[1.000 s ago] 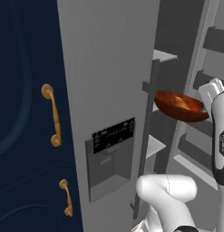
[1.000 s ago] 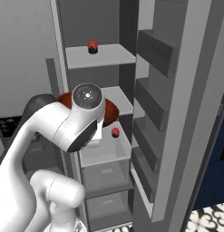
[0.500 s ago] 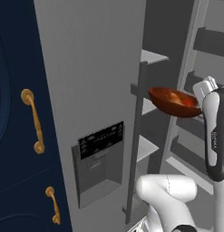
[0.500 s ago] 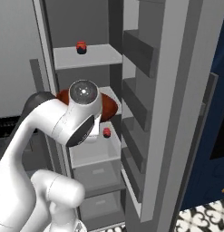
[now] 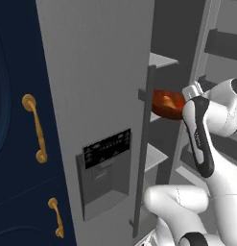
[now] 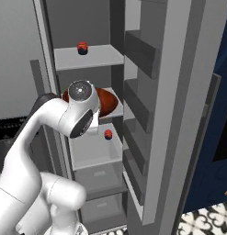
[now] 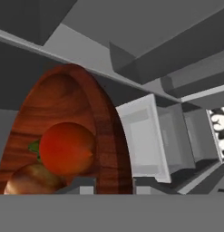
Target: Pick the chicken drumstick and tomato from their plates and place them in the bowl. Then put the bowl in the fridge.
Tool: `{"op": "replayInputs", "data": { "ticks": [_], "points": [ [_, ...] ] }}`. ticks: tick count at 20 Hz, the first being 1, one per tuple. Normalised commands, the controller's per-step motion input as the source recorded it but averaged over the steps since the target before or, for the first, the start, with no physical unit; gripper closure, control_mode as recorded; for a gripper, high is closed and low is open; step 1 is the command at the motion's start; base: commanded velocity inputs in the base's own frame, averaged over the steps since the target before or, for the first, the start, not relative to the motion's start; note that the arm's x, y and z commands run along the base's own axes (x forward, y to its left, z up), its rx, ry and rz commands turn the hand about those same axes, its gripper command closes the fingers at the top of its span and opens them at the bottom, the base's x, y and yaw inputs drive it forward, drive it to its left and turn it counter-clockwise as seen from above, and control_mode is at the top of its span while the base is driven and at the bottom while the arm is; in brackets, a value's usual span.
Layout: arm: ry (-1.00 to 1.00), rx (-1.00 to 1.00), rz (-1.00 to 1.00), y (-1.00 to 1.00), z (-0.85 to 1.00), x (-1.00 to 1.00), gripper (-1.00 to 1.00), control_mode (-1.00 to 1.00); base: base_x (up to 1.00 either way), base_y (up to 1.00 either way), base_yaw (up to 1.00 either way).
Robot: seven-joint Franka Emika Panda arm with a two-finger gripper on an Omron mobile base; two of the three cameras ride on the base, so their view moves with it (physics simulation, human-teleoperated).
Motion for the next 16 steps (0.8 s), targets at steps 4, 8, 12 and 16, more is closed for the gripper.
{"op": "replayInputs", "data": {
  "ticks": [4, 8, 12, 16],
  "points": [
    [-0.01, 0.00, 0.19, 0.00, -0.39, 0.42, 1.00, -1.00, 0.00, 0.00, 0.00],
    [0.00, 0.00, 0.03, 0.01, -0.34, 0.60, 1.00, -1.00, 0.00, 0.00, 0.00],
    [0.00, 0.00, -0.03, 0.01, -0.27, 0.68, 1.00, -1.00, 0.00, 0.00, 0.00],
    [0.00, -0.01, -0.01, 0.00, -0.29, 0.78, 1.00, -1.00, 0.00, 0.00, 0.00]
  ]
}}
